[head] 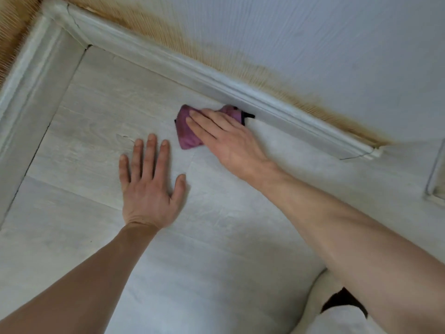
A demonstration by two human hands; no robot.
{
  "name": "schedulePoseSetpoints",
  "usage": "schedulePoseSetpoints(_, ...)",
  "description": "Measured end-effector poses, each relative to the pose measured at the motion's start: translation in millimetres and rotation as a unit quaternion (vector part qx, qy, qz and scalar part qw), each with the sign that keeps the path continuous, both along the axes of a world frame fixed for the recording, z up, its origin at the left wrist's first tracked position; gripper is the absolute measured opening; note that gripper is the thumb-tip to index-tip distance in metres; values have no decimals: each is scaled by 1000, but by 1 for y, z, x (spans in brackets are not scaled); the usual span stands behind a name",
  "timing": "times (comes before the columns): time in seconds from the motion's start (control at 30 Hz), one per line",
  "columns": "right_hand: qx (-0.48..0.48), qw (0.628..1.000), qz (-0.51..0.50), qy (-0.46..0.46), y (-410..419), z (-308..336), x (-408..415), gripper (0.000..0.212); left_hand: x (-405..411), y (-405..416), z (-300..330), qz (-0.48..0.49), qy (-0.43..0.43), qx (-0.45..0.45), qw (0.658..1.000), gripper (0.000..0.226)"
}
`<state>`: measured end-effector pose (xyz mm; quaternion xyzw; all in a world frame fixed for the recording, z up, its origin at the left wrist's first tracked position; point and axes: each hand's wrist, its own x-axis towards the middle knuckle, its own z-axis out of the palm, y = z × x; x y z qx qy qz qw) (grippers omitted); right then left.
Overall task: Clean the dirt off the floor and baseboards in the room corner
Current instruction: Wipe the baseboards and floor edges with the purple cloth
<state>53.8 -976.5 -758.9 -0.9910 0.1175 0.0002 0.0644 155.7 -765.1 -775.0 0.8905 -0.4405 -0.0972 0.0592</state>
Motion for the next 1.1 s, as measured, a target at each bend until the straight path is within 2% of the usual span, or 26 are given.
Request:
schedulePoseSetpoints(0.07, -21, 999, -26, 40, -22, 1, -53, 68, -1, 0, 0, 7, 4, -5, 1000, 79)
schedulePoseSetpoints(0.2, -48, 979, -161, 115, -36, 17, -202, 80, -3, 0, 2, 14, 12, -18, 1000, 78)
schedulePoseSetpoints(0.33, -25, 952, -272, 136, -29, 45, -289, 74, -2, 0, 3, 18, 12, -23, 1000, 78)
schedulePoseSetpoints(0.47, -16, 976, -210, 58, -28, 50, -248, 62, -3, -1, 3, 16, 10, -27, 999, 78)
schedulePoseSetpoints(0.53, -19, 979, -198, 55, -30, 38, -224, 64, -4, 0, 3, 17, 9, -28, 999, 78)
schedulePoseSetpoints(0.7, -16, 929, -363, 66, -21, 18, -245, 66, -5, -1, 2, 21, 8, -31, 999, 78)
schedulePoseSetpoints(0.77, -16, 915, -399, 63, -8, 17, -232, 63, -5, -1, 3, 21, 10, -26, 999, 79)
schedulePoseSetpoints(0.9, 50, 956, -287, -35, 1, 20, -145, 56, -2, -1, 2, 19, 0, -21, 1000, 79)
schedulePoseSetpoints(1.0, 47, 974, -186, -120, -12, 29, -56, 47, -2, -1, 2, 15, -6, -20, 1000, 80)
schedulePoseSetpoints(1.03, 28, 980, -154, -121, -15, 29, -26, 44, -2, -1, 2, 15, -6, -19, 1000, 80)
schedulePoseSetpoints(1.1, -21, 992, -107, -65, -12, 27, 20, 44, -1, -1, 1, 16, -4, -19, 1000, 80)
